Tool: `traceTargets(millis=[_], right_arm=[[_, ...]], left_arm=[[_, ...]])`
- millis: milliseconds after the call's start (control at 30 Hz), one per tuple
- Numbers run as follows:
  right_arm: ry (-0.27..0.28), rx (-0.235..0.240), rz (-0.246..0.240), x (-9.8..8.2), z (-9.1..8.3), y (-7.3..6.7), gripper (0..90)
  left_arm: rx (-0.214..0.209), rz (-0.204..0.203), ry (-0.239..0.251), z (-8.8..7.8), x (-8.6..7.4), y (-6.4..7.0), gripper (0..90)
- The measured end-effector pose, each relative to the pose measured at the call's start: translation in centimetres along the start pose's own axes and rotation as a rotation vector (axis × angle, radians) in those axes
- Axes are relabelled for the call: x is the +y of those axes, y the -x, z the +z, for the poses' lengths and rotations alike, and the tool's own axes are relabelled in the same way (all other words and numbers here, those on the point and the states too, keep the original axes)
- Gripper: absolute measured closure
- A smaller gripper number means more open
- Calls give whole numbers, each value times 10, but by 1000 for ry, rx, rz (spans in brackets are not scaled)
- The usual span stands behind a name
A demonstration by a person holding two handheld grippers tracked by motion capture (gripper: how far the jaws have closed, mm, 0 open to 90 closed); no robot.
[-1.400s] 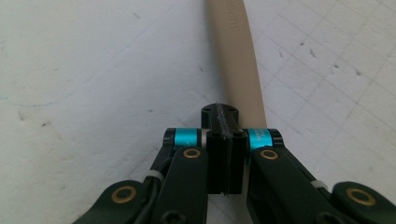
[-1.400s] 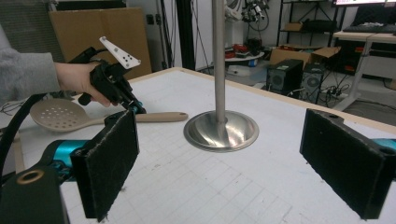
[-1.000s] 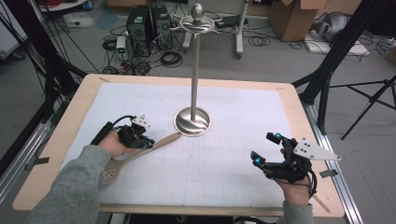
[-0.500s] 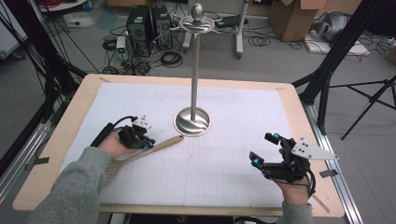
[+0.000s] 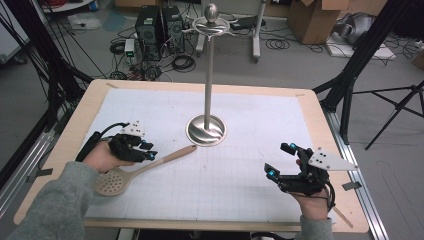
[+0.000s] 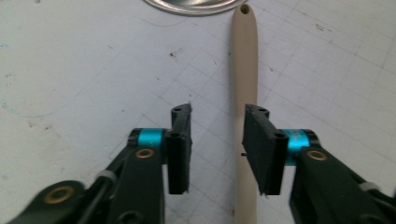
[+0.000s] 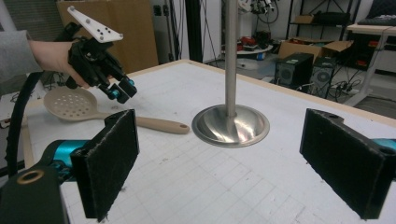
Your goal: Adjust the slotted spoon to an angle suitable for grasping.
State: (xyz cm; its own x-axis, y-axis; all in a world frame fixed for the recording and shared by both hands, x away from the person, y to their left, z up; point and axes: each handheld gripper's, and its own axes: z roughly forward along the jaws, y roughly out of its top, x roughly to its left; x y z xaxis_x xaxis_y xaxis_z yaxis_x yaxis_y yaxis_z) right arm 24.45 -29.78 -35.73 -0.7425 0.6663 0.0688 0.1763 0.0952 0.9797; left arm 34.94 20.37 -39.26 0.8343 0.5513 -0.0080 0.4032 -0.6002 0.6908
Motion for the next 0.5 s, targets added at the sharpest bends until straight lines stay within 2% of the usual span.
traceTargets(millis=[33,67,100,133,200,233,267,300,367,500], right_arm=[[0,0,0,0,0,0,107],[1,4,-4,0,0,0,107],[0,3,-2,0,1,1,107],[-1,4,1,0,2,1,107],[-3,6,0,-1,3,1,107],[-3,6,0,-1,3,1,107],[-7,9,1,-1,3,1,107],[-7,9,1,-1,3,1,107],[-9,10,3,-1,4,1,107],[-7,9,4,-1,4,1,107]], left_arm=[[0,0,0,0,0,0,512],[20,12,-10,-2,-1,1,512],[41,27,-9,-4,-2,1,459],[48,29,-4,-6,-3,2,397],[49,18,0,-10,-4,2,336],[56,30,1,-13,-5,2,336],[64,43,4,-15,-6,3,273],[69,49,8,-17,-7,4,273],[60,52,17,-20,-9,5,216],[40,57,15,-22,-13,8,208]])
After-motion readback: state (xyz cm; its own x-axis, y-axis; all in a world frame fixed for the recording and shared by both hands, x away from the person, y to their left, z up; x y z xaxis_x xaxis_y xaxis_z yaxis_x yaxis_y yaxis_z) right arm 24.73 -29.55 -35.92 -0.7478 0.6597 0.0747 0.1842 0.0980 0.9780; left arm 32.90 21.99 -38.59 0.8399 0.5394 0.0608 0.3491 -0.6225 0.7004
